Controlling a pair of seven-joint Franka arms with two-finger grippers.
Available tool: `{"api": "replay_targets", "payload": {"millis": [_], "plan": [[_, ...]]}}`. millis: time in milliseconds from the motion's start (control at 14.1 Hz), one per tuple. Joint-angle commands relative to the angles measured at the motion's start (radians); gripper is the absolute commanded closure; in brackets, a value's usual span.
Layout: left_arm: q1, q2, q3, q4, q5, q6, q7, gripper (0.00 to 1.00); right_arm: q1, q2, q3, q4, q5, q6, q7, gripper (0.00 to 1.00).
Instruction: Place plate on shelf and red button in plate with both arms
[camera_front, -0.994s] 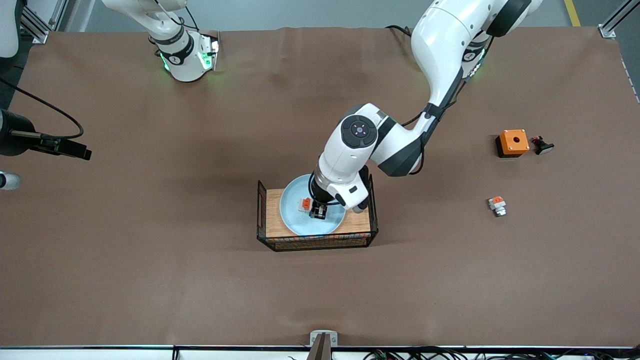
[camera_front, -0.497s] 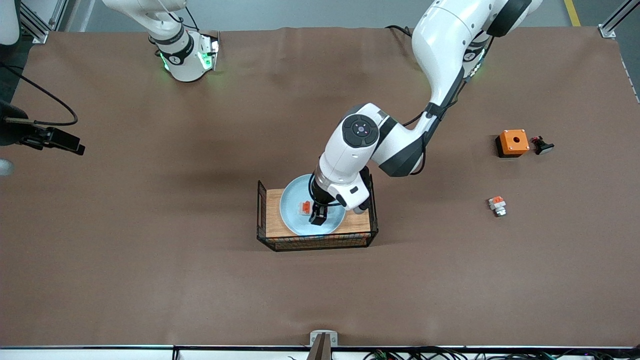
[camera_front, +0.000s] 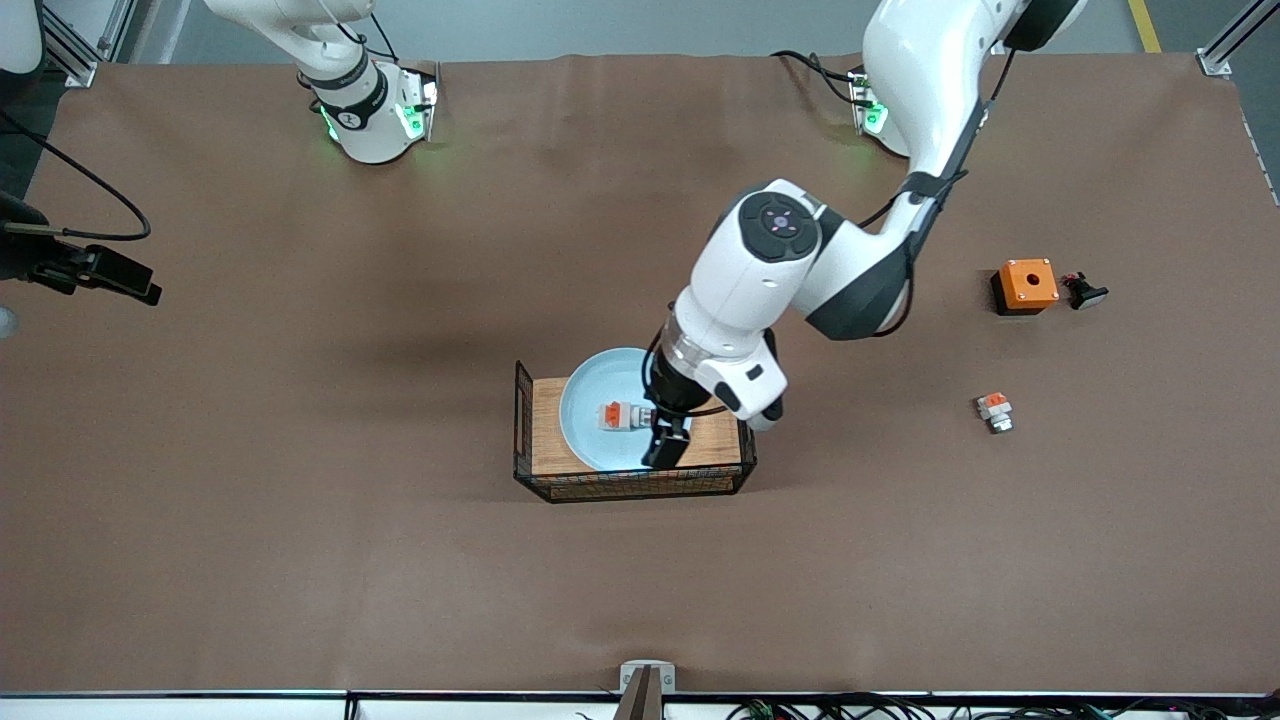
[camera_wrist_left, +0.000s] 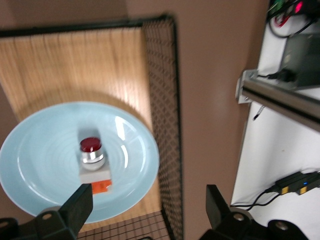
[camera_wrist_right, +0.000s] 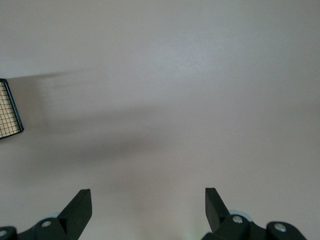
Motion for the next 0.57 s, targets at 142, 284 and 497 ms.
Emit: {"api": "replay_targets", "payload": {"millis": [142, 284, 497], "plan": [[0.089, -0.134, -0.009, -0.051, 0.004, -0.183, 0.231, 0.01, -0.012, -0.012, 0.011, 0.013, -0.012, 0.001, -0.003, 0.0], [0.139, -0.197, -0.012, -0.109, 0.004, -0.25, 0.409, 0.01, -0.016, -0.013, 0.007, 0.015, -0.002, 0.001, -0.005, 0.0], [0.194, -0.259, -0.011, -0.171, 0.004, -0.302, 0.752, 0.0, -0.039, -0.027, 0.017, 0.018, 0.005, -0.06, -0.002, 0.0]]}}
